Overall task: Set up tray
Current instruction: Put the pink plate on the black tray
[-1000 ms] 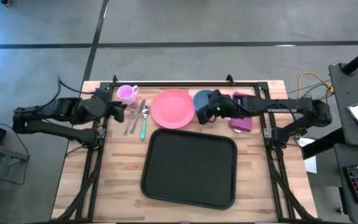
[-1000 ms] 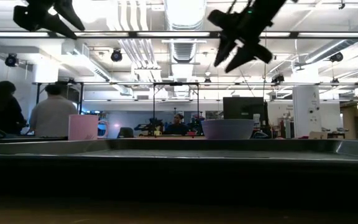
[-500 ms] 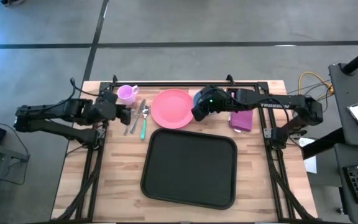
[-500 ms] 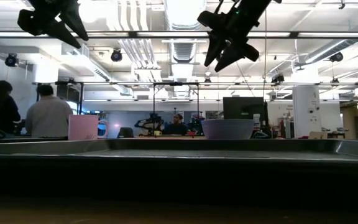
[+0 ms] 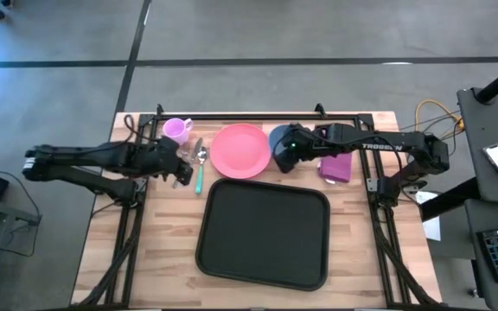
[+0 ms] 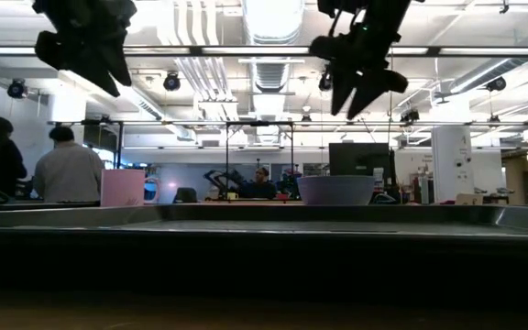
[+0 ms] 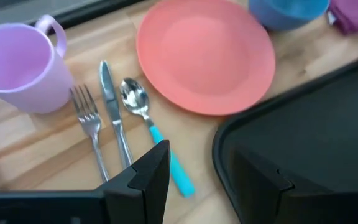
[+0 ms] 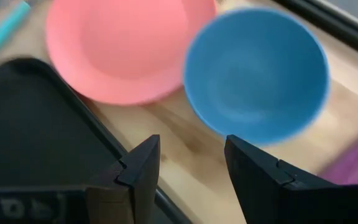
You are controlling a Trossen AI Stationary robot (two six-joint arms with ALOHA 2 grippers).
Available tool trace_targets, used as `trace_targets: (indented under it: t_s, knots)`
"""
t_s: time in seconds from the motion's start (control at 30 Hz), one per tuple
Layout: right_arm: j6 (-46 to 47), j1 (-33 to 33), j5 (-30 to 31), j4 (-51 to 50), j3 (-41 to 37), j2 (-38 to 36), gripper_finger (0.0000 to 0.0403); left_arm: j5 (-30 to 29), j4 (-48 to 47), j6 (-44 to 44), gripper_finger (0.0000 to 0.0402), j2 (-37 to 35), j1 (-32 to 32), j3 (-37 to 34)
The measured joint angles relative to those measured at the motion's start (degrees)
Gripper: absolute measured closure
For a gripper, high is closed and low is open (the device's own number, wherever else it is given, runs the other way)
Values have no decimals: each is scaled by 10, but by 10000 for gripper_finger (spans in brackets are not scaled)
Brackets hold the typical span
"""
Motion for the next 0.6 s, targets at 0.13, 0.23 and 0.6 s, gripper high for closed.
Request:
trace_targets:
  t_s: [0.13, 0.23, 0.6]
  knots:
    - [23, 0, -1, -49, -4, 0, 234, 10, 10, 0, 261, 25, 0, -3]
    - [37, 1, -12, -78, -9, 0, 234, 11, 9, 9, 261, 45, 0, -7]
    - [60, 52, -112, -82, -97, -1, 235, 51, 29, 81, 261, 113, 0, -15]
